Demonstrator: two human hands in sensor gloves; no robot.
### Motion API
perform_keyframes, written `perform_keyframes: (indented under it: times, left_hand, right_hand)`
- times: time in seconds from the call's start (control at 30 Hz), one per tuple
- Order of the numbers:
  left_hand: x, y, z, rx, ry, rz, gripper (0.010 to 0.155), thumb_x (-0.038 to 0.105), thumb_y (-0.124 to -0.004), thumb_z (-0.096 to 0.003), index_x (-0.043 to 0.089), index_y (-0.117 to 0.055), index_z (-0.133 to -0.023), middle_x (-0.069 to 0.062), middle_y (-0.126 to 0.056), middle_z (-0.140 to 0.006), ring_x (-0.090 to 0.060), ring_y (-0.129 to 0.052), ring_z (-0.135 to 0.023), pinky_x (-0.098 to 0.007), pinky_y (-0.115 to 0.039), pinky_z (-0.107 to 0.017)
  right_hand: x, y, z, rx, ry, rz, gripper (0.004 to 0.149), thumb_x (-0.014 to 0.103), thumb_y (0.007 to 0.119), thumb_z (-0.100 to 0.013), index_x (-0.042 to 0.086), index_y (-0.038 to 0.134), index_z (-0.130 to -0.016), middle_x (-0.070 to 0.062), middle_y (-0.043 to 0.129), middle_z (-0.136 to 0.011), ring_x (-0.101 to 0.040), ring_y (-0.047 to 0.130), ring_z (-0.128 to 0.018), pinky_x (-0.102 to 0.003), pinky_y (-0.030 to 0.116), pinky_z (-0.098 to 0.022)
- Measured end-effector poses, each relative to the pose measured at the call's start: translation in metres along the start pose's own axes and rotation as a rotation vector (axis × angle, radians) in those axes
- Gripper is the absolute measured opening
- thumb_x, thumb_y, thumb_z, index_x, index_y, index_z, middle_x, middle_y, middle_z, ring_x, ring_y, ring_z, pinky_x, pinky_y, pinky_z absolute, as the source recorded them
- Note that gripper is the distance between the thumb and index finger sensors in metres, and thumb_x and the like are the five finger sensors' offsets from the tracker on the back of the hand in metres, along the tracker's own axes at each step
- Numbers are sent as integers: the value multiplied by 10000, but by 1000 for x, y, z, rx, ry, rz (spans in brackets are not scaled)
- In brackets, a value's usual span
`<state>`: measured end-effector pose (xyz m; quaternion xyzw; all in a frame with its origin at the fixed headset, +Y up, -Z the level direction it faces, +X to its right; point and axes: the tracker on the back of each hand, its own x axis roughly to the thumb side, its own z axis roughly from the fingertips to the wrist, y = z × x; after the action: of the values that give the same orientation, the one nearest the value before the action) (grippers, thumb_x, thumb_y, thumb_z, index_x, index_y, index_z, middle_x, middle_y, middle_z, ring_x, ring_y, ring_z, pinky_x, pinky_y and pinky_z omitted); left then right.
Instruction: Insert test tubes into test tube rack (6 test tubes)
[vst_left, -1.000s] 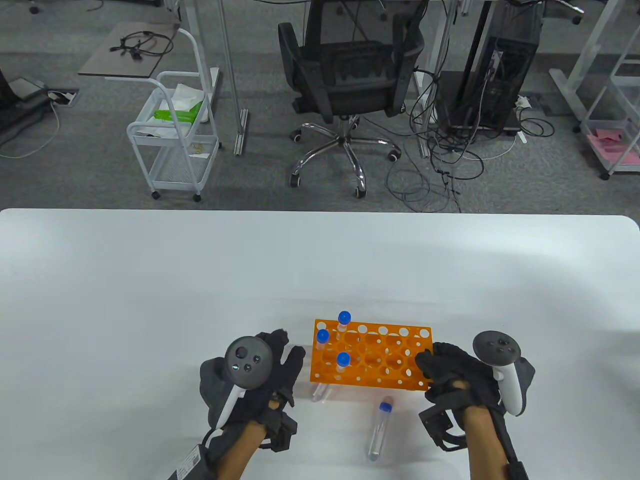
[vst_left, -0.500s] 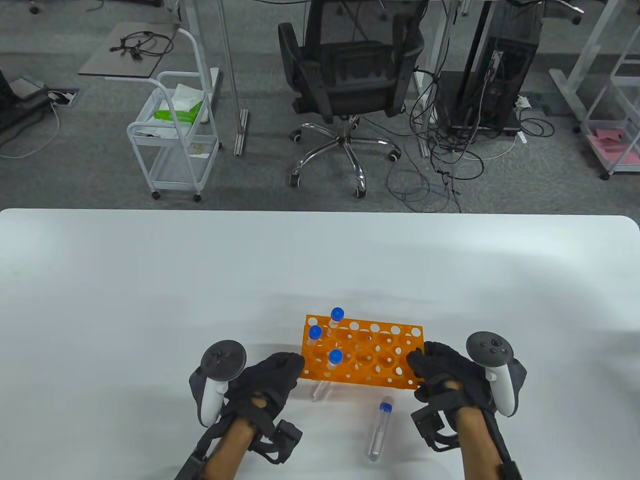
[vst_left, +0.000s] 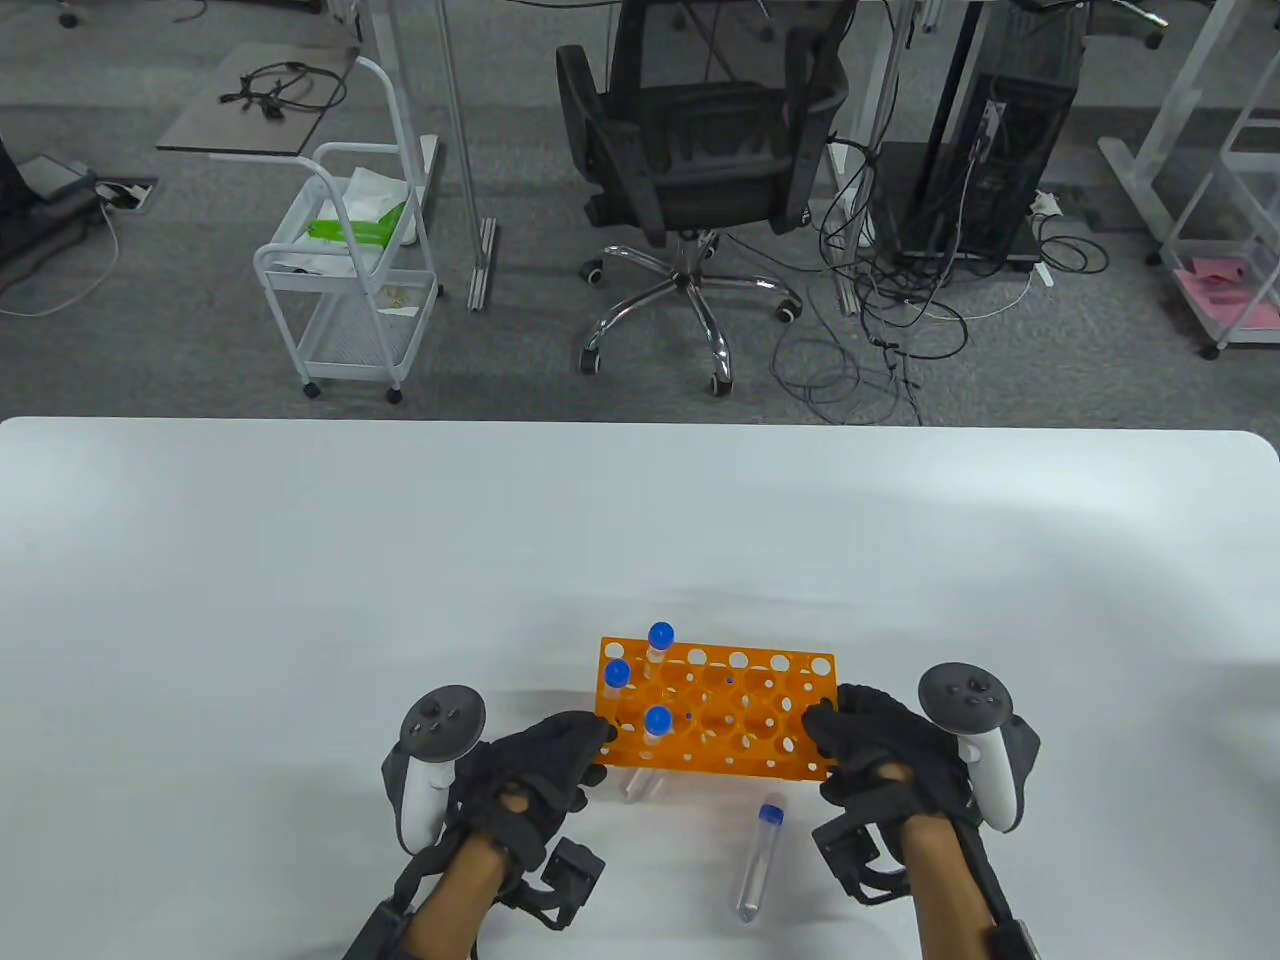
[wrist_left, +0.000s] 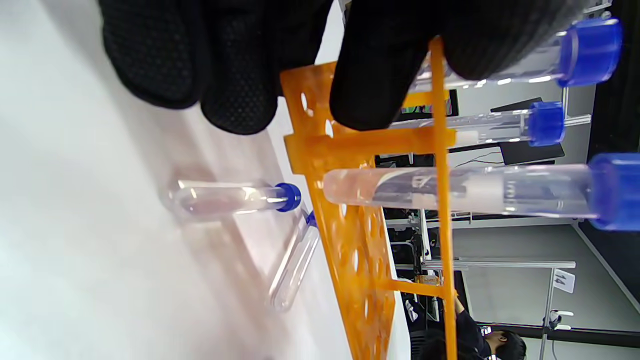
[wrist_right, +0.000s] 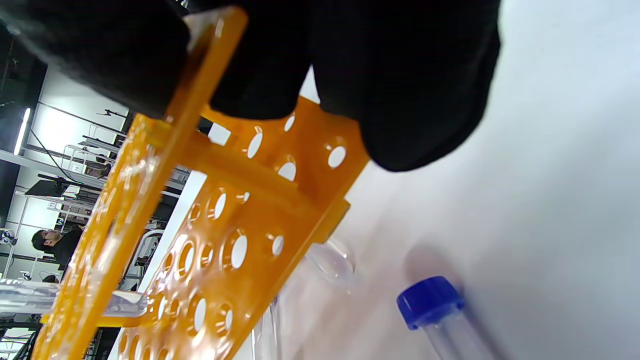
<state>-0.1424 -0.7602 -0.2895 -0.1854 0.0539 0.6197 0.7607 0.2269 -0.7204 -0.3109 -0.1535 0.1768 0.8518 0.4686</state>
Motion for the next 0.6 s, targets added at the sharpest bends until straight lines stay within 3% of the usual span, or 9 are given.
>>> perform_keyframes:
  times: [0.6]
  left_hand:
    - [-4,-2,-2,-17,10,49,488,523,-752,-431,256,-887,-817,-204,-731,-1004,-321,-909,-769,-477,-825,-495]
  right_hand:
    - [2,6,-2,29,-16,14,561,543,825,-442,228,652,-873,123,873,-638,-288,938,-711,-341,943,-407]
